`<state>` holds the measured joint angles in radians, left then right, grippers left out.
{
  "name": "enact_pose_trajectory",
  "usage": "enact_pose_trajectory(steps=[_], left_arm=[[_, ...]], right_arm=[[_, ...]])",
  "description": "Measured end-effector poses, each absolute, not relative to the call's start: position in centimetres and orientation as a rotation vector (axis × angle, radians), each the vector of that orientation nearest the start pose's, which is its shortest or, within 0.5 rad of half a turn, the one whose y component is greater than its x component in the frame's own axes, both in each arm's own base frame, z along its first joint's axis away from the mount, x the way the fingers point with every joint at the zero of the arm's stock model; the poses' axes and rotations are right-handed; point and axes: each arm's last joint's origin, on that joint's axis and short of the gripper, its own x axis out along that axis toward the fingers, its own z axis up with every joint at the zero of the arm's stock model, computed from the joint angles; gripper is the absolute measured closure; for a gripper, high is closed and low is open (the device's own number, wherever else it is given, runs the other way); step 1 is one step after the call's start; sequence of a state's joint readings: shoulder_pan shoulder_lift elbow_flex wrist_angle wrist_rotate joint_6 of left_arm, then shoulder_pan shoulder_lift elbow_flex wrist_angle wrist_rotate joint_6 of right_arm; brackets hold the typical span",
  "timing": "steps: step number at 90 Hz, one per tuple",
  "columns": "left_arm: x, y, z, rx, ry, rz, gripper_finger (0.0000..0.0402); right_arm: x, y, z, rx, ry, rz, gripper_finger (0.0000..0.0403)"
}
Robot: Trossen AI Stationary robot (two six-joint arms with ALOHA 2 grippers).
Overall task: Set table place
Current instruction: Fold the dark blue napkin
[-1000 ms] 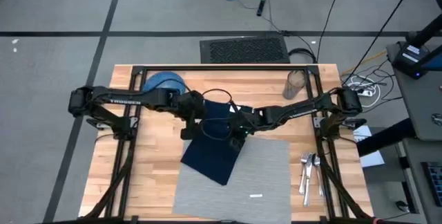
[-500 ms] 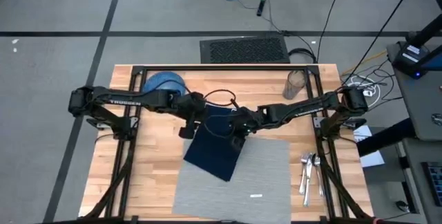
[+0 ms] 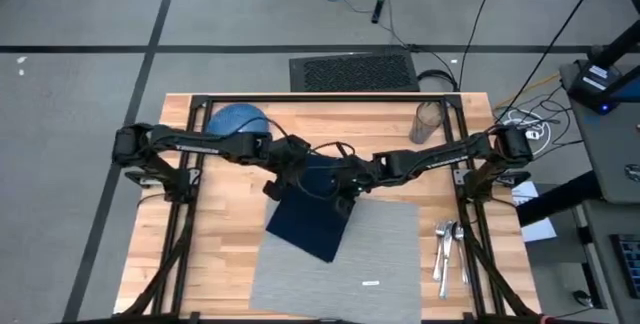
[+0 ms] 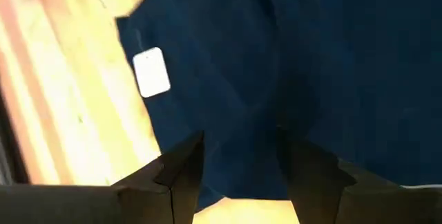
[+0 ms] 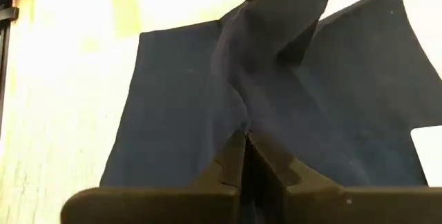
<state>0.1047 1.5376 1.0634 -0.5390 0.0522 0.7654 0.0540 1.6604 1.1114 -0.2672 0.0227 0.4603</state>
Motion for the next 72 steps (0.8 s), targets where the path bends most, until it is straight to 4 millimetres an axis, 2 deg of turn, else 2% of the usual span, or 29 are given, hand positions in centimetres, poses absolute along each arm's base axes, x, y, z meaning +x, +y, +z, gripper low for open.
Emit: enact_pose_trajectory(steps=[35,53,72], left_arm=[[30.37,2.68,22.37,0.612,1.000,-0.388,0.0233],[30.30,2.94,22.35,0.647,1.042,-0.312,0.0234],[30.33,2.94,22.37,0.648,1.039,-0.309,0.0242]], right_arm=[[34.95,1.82,21.91,0.406,0.807,-0.162,0.0403],[34.95,1.82,21.92,0.404,0.807,-0.161,0.0403],[34.95,1.83,21.91,0.403,0.807,-0.160,0.0403]])
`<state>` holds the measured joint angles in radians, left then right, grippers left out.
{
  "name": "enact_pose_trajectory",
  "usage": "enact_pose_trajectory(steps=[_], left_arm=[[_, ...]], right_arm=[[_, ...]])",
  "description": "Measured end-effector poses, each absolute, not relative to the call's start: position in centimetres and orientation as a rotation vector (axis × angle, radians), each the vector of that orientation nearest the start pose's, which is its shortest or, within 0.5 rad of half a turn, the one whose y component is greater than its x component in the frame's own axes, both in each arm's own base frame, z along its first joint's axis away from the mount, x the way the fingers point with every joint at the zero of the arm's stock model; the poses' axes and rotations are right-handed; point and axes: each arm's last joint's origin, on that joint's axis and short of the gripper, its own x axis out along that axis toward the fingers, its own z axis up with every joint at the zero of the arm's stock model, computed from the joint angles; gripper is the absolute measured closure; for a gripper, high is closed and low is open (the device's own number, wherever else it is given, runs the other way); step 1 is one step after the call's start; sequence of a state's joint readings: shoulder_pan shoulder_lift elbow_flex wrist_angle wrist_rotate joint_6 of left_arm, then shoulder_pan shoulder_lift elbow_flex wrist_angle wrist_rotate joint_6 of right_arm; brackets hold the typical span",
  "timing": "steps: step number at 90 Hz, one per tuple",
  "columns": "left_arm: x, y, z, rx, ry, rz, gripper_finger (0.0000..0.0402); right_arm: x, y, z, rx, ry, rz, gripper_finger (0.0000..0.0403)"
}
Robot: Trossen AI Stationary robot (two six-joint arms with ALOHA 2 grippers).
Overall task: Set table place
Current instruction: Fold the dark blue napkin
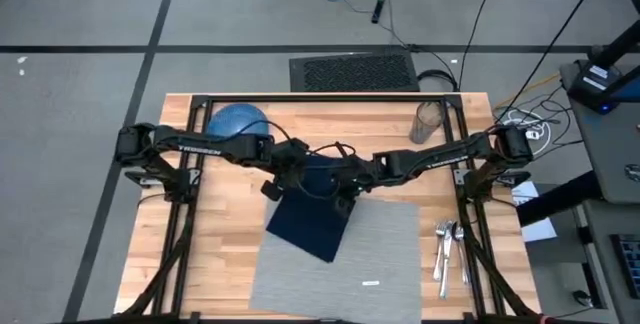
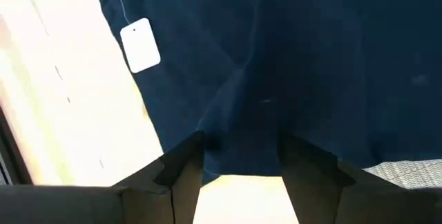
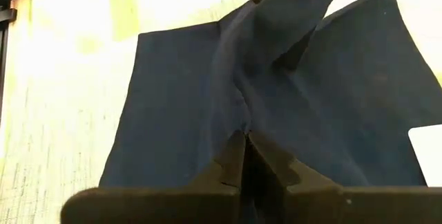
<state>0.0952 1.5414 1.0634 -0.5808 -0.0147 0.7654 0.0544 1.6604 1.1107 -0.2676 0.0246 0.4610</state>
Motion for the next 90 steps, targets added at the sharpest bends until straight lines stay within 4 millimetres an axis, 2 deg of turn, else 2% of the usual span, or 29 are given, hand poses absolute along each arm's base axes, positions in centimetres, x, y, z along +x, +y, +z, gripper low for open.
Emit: enact_pose_trajectory(steps=[15,29,33,48,62,69,90], left_arm=[[30.3,3.0,22.4,0.645,1.040,-0.305,0.0285],[30.2,3.0,22.3,0.573,1.056,-0.266,0.0375],[30.2,3.0,22.3,0.542,1.061,-0.253,0.0390],[30.1,3.0,22.3,0.446,1.076,-0.196,0.0401],[29.3,3.0,22.2,0.358,1.160,-0.114,0.0401],[29.0,3.0,22.6,0.322,1.183,-0.095,0.0401],[29.7,3.0,24.5,0.287,1.144,-0.057,0.0401]], right_arm=[[35.0,1.8,21.9,0.402,0.807,-0.161,0.0403],[35.0,1.8,21.9,0.403,0.806,-0.165,0.0403],[35.0,1.8,21.9,0.403,0.806,-0.164,0.0403],[35.0,1.8,21.9,0.404,0.806,-0.165,0.0403],[35.0,1.8,21.9,0.409,0.806,-0.168,0.0403],[35.0,1.8,21.9,0.409,0.805,-0.170,0.0403],[35.0,1.5,21.9,0.404,0.802,-0.179,0.0403]])
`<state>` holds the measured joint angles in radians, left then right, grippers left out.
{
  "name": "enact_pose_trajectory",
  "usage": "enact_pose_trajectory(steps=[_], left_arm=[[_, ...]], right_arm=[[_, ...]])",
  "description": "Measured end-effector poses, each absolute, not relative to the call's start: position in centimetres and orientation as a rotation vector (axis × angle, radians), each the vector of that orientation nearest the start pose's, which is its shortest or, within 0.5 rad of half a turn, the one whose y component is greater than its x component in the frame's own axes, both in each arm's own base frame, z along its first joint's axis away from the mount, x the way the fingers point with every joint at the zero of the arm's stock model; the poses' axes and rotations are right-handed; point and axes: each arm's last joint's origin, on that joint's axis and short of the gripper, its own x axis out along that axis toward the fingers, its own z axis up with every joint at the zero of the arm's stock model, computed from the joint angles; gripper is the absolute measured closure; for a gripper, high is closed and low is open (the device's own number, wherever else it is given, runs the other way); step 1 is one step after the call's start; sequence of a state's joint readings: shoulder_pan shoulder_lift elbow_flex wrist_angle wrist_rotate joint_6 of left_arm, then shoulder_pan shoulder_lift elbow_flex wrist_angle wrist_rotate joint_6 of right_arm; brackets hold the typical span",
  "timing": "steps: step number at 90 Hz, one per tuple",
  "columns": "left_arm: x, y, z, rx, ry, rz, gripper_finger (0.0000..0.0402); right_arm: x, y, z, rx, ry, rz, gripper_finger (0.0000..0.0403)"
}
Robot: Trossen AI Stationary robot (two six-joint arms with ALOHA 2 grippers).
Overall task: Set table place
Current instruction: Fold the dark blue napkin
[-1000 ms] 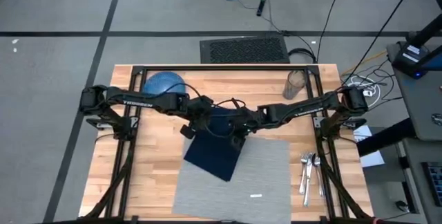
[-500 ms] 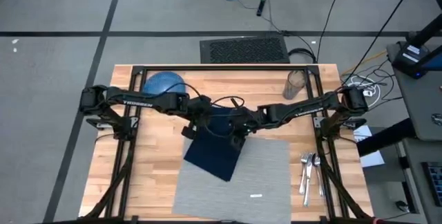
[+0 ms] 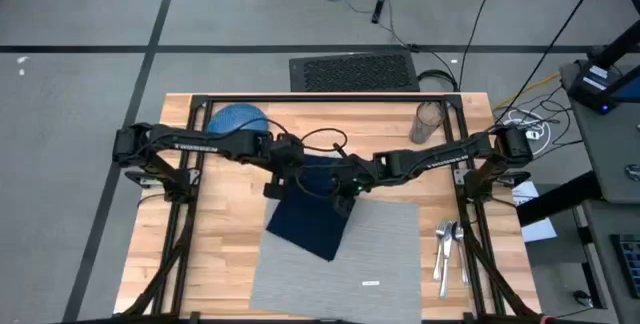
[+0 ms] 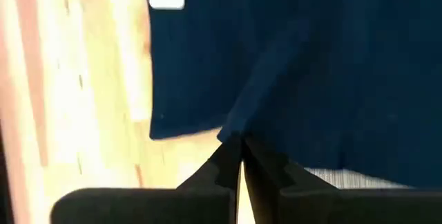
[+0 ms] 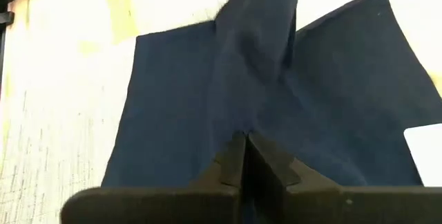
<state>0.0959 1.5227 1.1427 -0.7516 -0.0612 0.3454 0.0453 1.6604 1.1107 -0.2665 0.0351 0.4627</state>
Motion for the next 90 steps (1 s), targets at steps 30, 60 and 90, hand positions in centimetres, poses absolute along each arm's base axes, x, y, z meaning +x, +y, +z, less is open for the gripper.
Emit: enact_pose_trajectory(steps=[30,60,90], left_arm=[[29.4,3.0,24.4,0.285,1.171,-0.063,0.0401],[29.3,3.0,24.4,0.283,1.184,-0.066,0.0401],[29.3,3.0,24.4,0.280,1.185,-0.069,0.0401]], right_arm=[[35.1,1.4,22.0,0.389,0.811,-0.067,0.0343],[35.4,1.3,21.2,0.377,0.825,-0.095,0.0178],[36.4,0.5,17.8,0.393,0.899,-0.214,0.0205]])
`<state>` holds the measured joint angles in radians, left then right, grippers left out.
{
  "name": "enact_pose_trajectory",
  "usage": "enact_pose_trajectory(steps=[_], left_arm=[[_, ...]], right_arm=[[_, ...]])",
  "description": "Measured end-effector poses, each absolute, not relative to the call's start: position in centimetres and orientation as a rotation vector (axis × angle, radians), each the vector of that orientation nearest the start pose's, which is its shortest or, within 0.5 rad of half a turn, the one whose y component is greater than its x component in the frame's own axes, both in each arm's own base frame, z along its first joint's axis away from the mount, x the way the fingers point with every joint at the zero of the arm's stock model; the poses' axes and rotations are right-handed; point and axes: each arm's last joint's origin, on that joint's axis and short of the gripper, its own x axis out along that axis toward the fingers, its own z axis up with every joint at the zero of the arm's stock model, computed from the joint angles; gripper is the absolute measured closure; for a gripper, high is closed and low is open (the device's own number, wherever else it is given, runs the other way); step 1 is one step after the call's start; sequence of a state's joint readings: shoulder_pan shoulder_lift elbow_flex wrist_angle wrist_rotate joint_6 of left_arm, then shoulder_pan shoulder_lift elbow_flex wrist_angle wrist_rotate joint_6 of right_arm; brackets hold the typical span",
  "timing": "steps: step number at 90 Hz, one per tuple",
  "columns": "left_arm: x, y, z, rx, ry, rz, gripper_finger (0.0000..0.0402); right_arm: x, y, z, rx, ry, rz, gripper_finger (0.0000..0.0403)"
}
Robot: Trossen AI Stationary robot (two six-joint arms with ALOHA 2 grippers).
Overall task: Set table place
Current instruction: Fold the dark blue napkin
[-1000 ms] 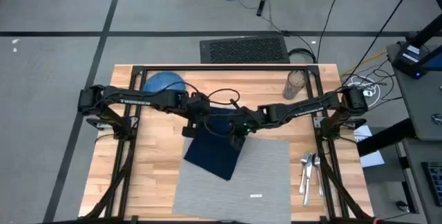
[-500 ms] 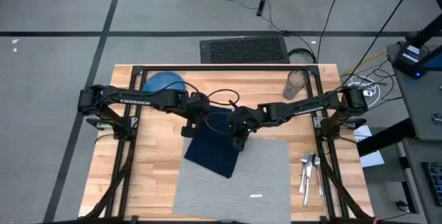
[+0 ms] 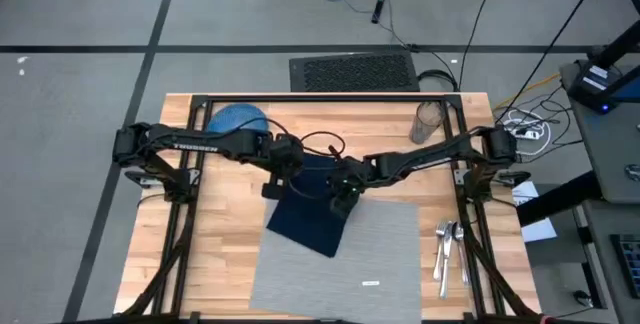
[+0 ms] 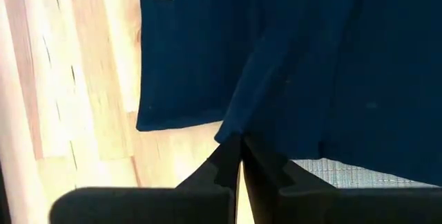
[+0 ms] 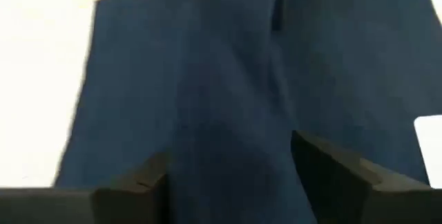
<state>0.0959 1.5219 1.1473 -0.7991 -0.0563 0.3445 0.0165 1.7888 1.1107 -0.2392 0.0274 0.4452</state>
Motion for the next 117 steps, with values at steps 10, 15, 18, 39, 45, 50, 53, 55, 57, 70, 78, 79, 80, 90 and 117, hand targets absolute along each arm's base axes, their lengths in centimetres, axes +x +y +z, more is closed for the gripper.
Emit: enact_pose_trajectory(steps=[10,15,18,39,45,50,53,55,57,70,78,79,80,90,117], left_arm=[[29.3,3.0,24.4,0.280,1.188,-0.069,0.0401],[29.3,3.0,24.4,0.276,1.189,-0.058,0.0401],[29.3,3.0,24.4,0.273,1.191,-0.039,0.0401],[28.7,3.1,25.1,0.234,1.189,0.026,0.0401],[28.3,3.1,25.8,0.213,1.169,0.060,0.0401],[27.8,3.2,26.4,0.195,1.166,0.096,0.0401],[27.5,3.3,27.1,0.189,1.142,0.121,0.0401],[27.3,3.3,27.5,0.183,1.126,0.139,0.0401],[27.1,3.3,27.7,0.180,1.118,0.153,0.0401],[25.7,3.3,29.7,0.176,1.038,0.233,0.0401],[24.9,3.3,30.6,0.167,0.997,0.268,0.0401],[24.9,3.3,30.6,0.163,0.993,0.271,0.0401],[24.9,3.3,30.7,0.160,0.989,0.275,0.0401],[24.6,3.3,31.0,0.148,0.968,0.293,0.0401],[25.4,3.4,30.1,0.151,0.996,0.291,0.0401]], right_arm=[[36.6,0.3,17.9,0.407,0.878,-0.222,0.0287],[36.6,0.4,17.9,0.409,0.879,-0.218,0.0348],[36.6,0.4,17.9,0.410,0.880,-0.211,0.0375],[36.4,0.6,18.5,0.472,0.873,-0.177,0.0401],[36.2,0.6,19.2,0.475,0.862,-0.173,0.0402],[36.0,0.6,19.9,0.478,0.845,-0.170,0.0402],[35.8,0.6,20.3,0.476,0.837,-0.167,0.0402],[35.7,0.6,20.5,0.475,0.833,-0.166,0.0402],[35.5,0.6,20.8,0.475,0.829,-0.166,0.0402],[34.7,0.3,22.2,0.473,0.818,-0.169,0.0403],[34.4,0.3,22.8,0.473,0.803,-0.167,0.0403],[34.4,0.3,22.9,0.473,0.802,-0.166,0.0403],[34.4,0.3,22.9,0.473,0.801,-0.165,0.0403],[34.1,0.3,23.1,0.474,0.807,-0.161,0.0403],[34.4,0.7,24.2,0.498,0.816,-0.089,0.0403]])
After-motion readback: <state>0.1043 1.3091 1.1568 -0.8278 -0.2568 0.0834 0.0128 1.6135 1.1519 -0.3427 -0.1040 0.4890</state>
